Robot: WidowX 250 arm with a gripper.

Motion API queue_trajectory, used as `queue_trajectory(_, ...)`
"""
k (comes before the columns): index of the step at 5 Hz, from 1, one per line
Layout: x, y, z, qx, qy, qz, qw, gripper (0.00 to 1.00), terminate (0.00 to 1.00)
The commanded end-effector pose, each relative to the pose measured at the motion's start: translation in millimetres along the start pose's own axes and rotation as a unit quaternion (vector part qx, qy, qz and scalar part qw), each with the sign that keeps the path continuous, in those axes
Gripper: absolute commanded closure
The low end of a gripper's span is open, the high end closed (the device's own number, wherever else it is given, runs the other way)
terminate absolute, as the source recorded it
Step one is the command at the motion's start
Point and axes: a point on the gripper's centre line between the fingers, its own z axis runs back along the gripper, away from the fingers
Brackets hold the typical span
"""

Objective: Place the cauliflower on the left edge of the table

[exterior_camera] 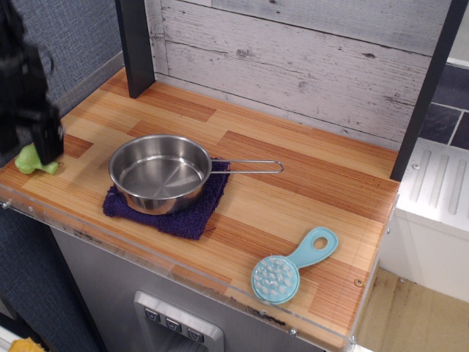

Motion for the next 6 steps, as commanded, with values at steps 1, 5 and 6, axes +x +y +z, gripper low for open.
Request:
queue_trajectory(1, -8.4, -73.5, 81.9, 0.018, -0.087, -0.033, 0.9955, 0.0, 0.0)
queue_trajectory(5, -1.6, -104.6, 67.1, -0.027, -0.066, -0.04, 0.9967, 0.0, 0.0)
queue_trajectory(6, -1.6, -104.6, 67.1, -0.027, -0.066, -0.04, 0.9967, 0.0, 1.0)
